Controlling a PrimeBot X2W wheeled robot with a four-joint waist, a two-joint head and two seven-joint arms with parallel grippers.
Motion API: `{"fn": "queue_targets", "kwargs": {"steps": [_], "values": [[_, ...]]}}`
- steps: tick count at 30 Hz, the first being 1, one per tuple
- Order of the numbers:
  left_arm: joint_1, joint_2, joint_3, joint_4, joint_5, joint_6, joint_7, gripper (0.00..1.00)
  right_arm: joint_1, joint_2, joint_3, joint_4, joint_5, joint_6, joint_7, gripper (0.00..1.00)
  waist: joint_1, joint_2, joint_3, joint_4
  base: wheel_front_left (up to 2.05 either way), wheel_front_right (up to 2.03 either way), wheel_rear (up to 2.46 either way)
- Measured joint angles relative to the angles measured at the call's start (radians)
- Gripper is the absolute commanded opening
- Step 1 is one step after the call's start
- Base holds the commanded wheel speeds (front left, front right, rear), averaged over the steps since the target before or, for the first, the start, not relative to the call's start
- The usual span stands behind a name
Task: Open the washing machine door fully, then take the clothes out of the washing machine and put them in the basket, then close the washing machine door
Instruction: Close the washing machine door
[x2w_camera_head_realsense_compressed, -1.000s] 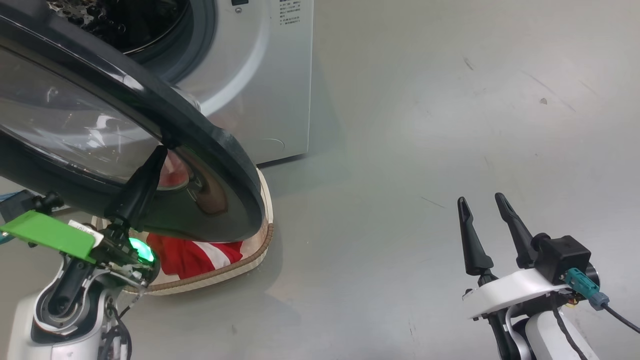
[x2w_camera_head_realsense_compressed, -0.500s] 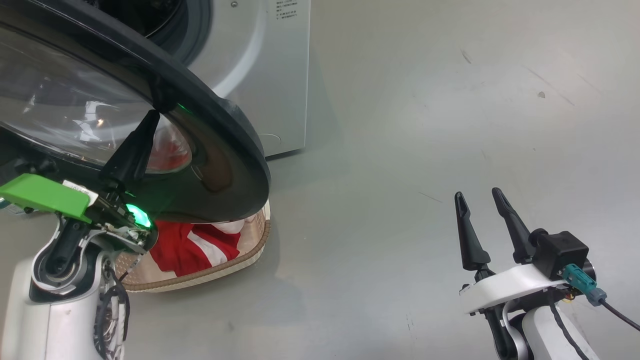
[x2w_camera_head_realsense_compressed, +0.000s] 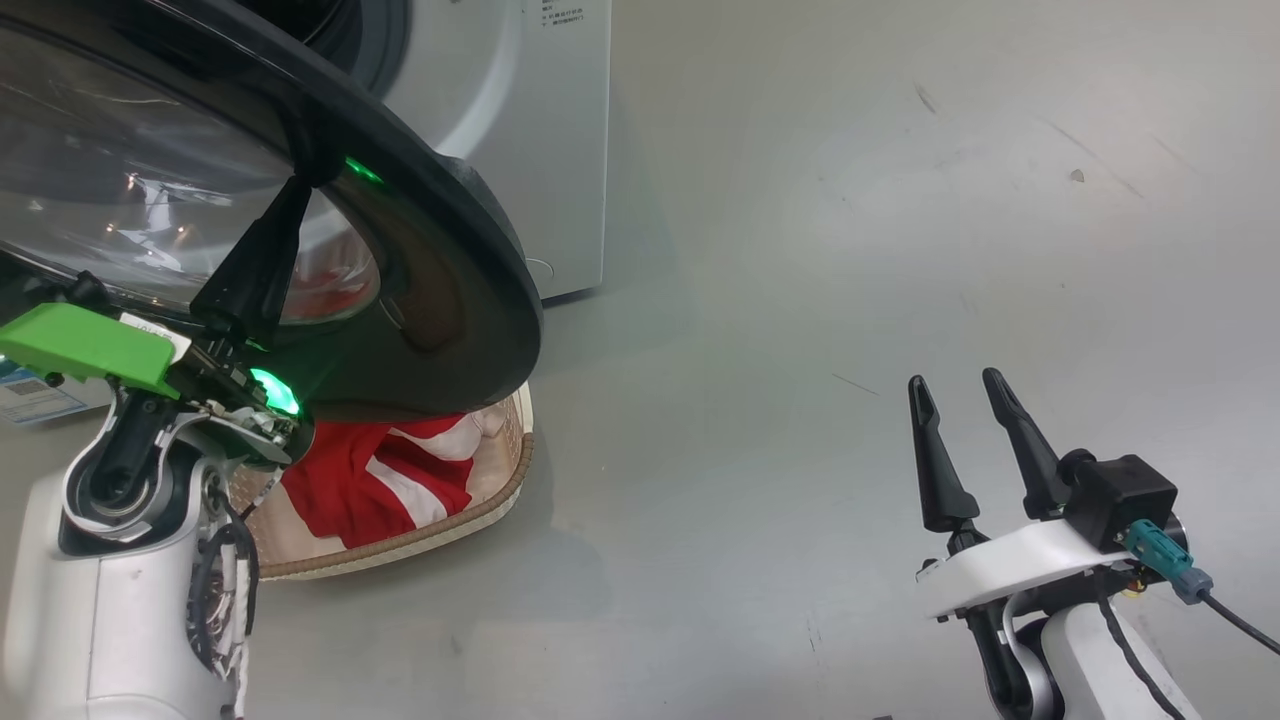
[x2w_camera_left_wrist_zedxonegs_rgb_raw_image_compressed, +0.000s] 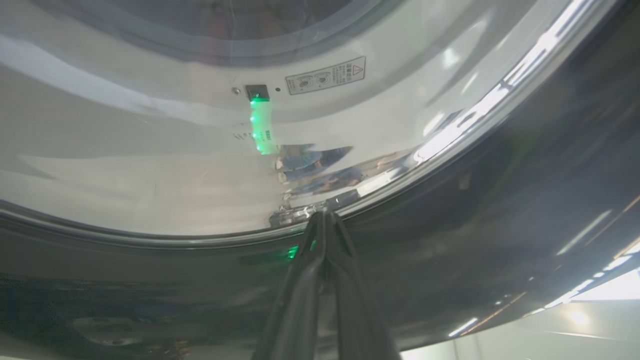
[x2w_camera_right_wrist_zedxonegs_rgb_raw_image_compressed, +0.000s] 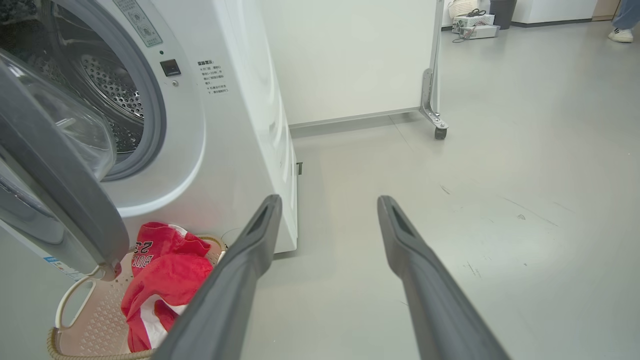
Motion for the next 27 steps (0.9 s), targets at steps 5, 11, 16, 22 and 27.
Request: {"fn": "queue_targets", "kwargs": {"steps": [5, 11, 16, 22, 27], "values": [[-0.002, -0.004, 0.000, 0.033, -0.003, -0.014, 0.006, 0.00, -0.003, 0.000, -0.008, 0.012, 0.000, 0.000, -0.005, 1.00, 0.0000, 0.0000, -0.002, 0.006, 0.00, 0.00, 0.00], [0.032, -0.007, 0.019, 0.048, -0.014, -0.029, 0.014, 0.00, -0.003, -0.001, -0.022, 0.023, 0.000, 0.000, -0.007, 1.00, 0.0000, 0.0000, -0.016, 0.024, 0.00, 0.00, 0.00], [0.098, -0.007, 0.041, 0.055, -0.022, -0.031, 0.014, 0.00, -0.002, -0.010, -0.037, 0.032, 0.001, -0.001, -0.009, 1.00, 0.0000, 0.0000, -0.029, 0.048, 0.00, 0.00, 0.00], [0.162, -0.008, 0.077, 0.045, -0.056, -0.039, 0.011, 0.00, 0.001, -0.019, -0.048, 0.041, 0.001, -0.004, -0.013, 1.00, 0.0000, 0.0000, -0.054, 0.082, 0.00, 0.00, 0.00], [0.206, -0.008, 0.110, 0.004, -0.066, -0.039, -0.006, 1.00, 0.015, -0.029, -0.053, 0.050, 0.001, -0.008, -0.013, 1.00, 0.0000, 0.0000, -0.080, 0.112, 0.00, 0.00, 0.00]]}}
